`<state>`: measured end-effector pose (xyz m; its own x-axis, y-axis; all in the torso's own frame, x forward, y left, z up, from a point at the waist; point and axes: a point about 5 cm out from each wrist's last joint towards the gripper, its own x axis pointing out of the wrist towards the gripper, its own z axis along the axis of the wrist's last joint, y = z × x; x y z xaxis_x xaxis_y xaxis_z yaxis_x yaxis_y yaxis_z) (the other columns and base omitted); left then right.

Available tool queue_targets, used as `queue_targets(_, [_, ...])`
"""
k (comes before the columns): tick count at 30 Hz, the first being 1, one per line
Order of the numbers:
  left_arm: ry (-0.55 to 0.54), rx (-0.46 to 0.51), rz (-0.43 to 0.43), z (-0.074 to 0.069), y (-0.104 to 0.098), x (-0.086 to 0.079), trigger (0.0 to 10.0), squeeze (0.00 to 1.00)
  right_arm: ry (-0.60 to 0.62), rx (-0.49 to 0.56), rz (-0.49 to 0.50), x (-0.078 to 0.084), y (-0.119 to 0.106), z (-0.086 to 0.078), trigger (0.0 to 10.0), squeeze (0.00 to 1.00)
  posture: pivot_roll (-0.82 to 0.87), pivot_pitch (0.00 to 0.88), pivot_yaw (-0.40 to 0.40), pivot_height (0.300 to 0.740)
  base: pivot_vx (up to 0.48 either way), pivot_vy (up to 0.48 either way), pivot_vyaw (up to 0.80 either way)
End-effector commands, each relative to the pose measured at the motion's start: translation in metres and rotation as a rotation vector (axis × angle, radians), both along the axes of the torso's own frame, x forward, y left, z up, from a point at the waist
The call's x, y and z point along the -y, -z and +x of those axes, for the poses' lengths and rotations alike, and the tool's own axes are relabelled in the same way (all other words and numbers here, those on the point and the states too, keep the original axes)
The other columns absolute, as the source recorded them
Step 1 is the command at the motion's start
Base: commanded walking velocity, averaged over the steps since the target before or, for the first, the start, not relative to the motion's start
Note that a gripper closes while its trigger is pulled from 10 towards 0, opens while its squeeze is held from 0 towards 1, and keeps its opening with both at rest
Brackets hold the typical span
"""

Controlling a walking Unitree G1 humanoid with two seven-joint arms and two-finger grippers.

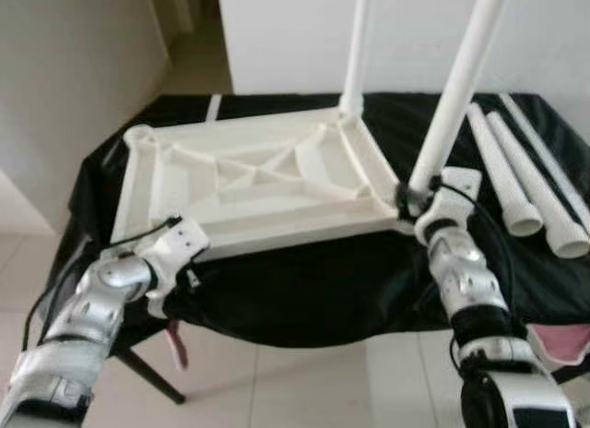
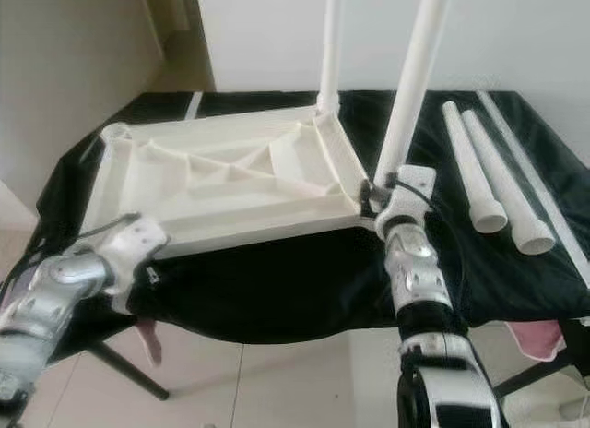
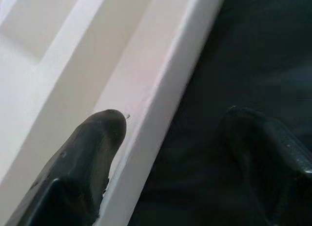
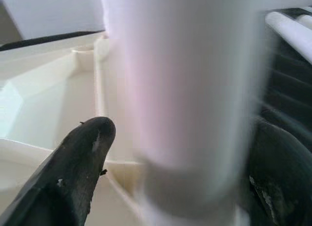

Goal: Building children table

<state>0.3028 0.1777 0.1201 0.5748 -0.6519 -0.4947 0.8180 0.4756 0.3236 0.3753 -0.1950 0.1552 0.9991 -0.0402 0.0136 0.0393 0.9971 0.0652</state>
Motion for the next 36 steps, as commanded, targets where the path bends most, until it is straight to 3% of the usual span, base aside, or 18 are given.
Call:
queue_targets(1, [0.308, -0.237, -0.017, -0.023, 0.009, 0.017, 10.0, 0.0, -0.046, 0.005, 0.013, -0.007, 0.001, 0.002, 10.0, 0.0, 0.01, 0.003, 0.033, 0.74, 0.0, 0.0, 0.0])
queue_targets(2, [0.332, -0.228, -0.044, -0.027, 0.004, 0.026, 10.0, 0.0, -0.075, 0.023, 0.006, -0.01, -0.003, 0.006, 10.0, 0.0, 0.01, 0.002, 0.031, 0.74, 0.0, 0.0, 0.0])
queue_targets(4, [0.34, -0.224, -0.057, -0.029, 0.001, 0.03, 10.0, 0.0, -0.084, 0.028, 0.011, -0.012, -0.004, 0.007, 10.0, 0.0, 0.02, 0.0, 0.032, 0.74, 0.0, 0.0, 0.0])
queue_targets(7, [0.349, -0.194, -0.146, -0.034, -0.011, 0.044, 10.0, 0.0, -0.109, 0.055, 0.028, -0.015, -0.007, 0.008, 10.0, 0.0, 0.02, 0.0, 0.028, 0.74, 0.0, 0.0, 0.0])
queue_targets(11, [0.307, -0.163, -0.191, -0.031, -0.016, 0.046, 10.0, 0.0, -0.12, 0.079, 0.036, -0.016, -0.008, 0.008, 10.0, 0.0, 0.02, 0.0, 0.025, 0.74, 0.0, 0.0, 0.0])
queue_targets(14, [0.194, -0.165, -0.263, -0.023, -0.026, 0.036, 10.0, 0.0, -0.091, 0.126, 0.051, -0.011, -0.008, 0.005, 10.0, 0.0, 0.02, 0.0, 0.015, 0.74, 0.0, 0.0, 0.0])
queue_targets(23, [0.22, -0.182, -0.339, -0.036, -0.046, 0.003, 10.0, 0.0, 0.054, 0.217, 0.064, 0.016, 0.003, -0.017, 10.0, 0.0, 0.02, 0.0, 0.011, 0.74, 0.0, 0.0, 0.0])
queue_targets(24, [0.255, -0.181, -0.38, -0.039, -0.052, -0.004, 10.0, 0.0, 0.102, 0.24, 0.068, 0.023, 0.005, -0.024, 10.0, 0.0, 0.02, 0.0, 0.012, 0.74, 0.0, 0.0, 0.0])
queue_targets(27, [0.246, -0.177, -0.409, -0.035, -0.057, -0.011, 10.0, 0.0, 0.146, 0.248, 0.072, 0.027, 0.009, -0.03, 10.0, 0.0, 0.02, 0.0, 0.013, 0.74, 0.0, 0.0, 0.0])
queue_targets(35, [0.082, -0.14, -0.316, -0.015, -0.057, -0.042, 10.0, 0.0, 0.207, 0.212, 0.091, 0.028, 0.03, -0.049, 10.0, 0.0, 0.02, 0.012, 0.006, 0.74, 0.0, 0.0, 0.0])
queue_targets(36, [-0.019, -0.102, -0.287, -0.001, -0.059, -0.054, 10.0, 0.0, 0.197, 0.183, 0.096, 0.022, 0.041, -0.057, 10.0, 0.0, 0.02, 0.016, 0.003, 0.74, 0.0, 0.0, 0.0])
